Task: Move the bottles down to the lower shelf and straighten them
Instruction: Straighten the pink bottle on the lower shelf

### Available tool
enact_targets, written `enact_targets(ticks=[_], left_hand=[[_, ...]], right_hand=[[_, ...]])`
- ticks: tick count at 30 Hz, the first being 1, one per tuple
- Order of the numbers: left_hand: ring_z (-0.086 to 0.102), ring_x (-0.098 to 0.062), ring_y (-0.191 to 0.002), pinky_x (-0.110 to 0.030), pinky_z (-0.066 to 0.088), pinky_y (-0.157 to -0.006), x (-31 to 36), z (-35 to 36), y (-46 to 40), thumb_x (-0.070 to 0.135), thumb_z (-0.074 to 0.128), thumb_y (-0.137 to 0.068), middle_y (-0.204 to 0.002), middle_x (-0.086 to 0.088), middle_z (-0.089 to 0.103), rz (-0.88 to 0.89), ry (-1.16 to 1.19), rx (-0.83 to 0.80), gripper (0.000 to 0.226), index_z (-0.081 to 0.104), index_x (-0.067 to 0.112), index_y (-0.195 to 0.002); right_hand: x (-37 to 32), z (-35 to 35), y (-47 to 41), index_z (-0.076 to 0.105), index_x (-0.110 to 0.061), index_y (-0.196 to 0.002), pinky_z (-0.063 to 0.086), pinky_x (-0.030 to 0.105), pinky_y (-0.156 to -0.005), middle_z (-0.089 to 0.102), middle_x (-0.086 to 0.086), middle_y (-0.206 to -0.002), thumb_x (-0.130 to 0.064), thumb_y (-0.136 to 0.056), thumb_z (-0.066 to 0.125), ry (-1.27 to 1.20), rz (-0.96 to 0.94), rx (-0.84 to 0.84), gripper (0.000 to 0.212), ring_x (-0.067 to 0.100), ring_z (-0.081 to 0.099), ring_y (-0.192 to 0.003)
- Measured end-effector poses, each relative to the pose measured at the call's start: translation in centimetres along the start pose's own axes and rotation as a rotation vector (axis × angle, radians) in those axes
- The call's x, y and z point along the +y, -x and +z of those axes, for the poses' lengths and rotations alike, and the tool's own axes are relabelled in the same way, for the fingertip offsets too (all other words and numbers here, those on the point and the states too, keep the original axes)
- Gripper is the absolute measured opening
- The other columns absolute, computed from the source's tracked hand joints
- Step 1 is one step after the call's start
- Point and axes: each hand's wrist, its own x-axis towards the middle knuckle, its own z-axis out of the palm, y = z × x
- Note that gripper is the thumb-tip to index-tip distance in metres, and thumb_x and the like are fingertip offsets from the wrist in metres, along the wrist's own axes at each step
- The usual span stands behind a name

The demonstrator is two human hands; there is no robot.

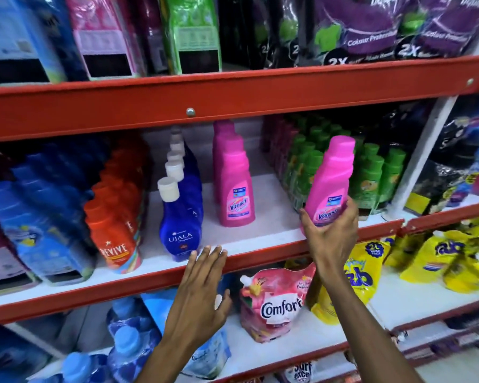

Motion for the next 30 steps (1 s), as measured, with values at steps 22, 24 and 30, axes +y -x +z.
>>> enact_targets(ticks=[22, 24, 30], left_hand=[[0.03, -0.016, -0.147, -0.029, 0.007, -0.127, -1.1, -0.7, 1.3, 0.032, 0.051, -0.086, -0.152, -0.004, 0.049, 0.048, 0.017, 0.116, 0.067, 0.042, 0.009, -0.148], [0.03, -0.016, -0.147, -0.028, 0.007, -0.127, -1.1, -0.9, 1.4, 0.033, 0.05, -0.086, -0.152, -0.005, 0.05, 0.046, 0.041, 0.143, 0.065, 0.044, 0.009, -0.147], [0.048, -0.015, -0.138, -0.036, 0.031, -0.12, -3.6, -2.8, 3.1, 0.027, 0.057, -0.087, -0.14, -0.003, 0.061, 0.014, 0.168, 0.355, 0.049, 0.059, 0.011, -0.134]], right_hand=[[-8.0, 4.7, 8.8, 0.044, -0.009, -0.119, 0.05, 0.035, -0.077, 0.058, 0.008, -0.109, -0.058, -0.058, 0.086, 0.042, -0.059, -0.385, 0.089, 0.031, 0.062, -0.1], [-7.9, 4.5, 8.9, 0.043, -0.009, -0.125, 0.054, 0.04, -0.083, 0.058, 0.009, -0.116, -0.063, -0.057, 0.085, 0.032, -0.06, -0.396, 0.096, 0.031, 0.061, -0.106], [-8.8, 3.1, 11.0, 0.044, -0.008, -0.137, 0.045, 0.044, -0.106, 0.049, 0.012, -0.137, -0.046, -0.072, 0.084, -0.125, -0.147, -0.209, 0.085, 0.028, 0.045, -0.128]])
